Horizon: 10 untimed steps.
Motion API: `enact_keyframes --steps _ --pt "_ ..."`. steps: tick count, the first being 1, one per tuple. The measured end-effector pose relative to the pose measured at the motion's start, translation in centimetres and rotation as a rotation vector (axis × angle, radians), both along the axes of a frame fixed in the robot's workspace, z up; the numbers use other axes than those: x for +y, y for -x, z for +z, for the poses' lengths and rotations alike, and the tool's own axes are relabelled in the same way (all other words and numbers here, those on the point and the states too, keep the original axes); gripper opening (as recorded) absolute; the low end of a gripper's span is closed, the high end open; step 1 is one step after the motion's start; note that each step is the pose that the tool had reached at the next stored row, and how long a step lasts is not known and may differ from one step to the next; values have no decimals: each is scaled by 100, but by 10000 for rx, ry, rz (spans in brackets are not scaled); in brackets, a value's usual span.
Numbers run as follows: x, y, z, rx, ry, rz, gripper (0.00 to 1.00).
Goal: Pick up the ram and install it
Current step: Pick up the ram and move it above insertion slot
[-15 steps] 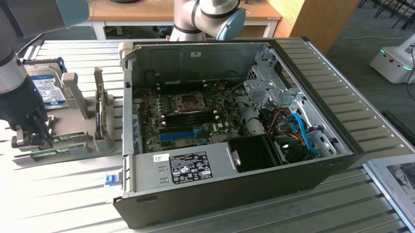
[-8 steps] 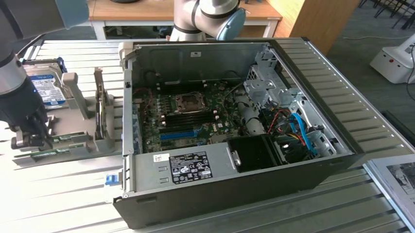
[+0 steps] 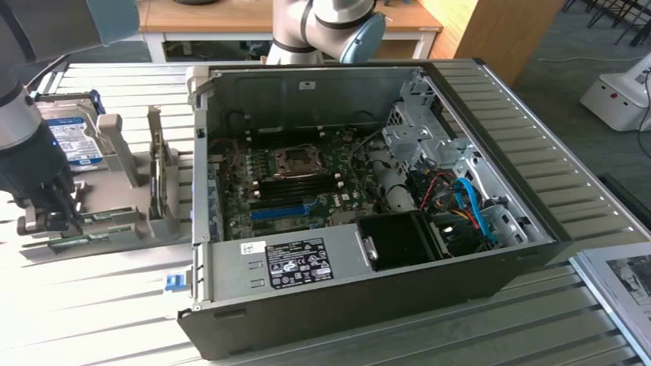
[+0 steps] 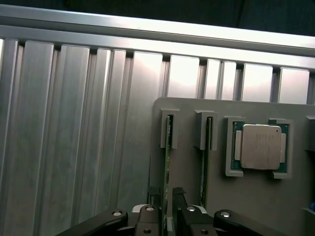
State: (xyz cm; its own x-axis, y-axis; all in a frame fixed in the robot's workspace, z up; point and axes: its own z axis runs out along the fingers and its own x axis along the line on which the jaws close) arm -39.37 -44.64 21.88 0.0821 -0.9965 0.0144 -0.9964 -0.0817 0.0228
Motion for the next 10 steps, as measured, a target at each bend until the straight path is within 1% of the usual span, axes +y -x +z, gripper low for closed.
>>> enact_keyframes --steps 10 --pt "1 -139 0 0 0 -1 24"
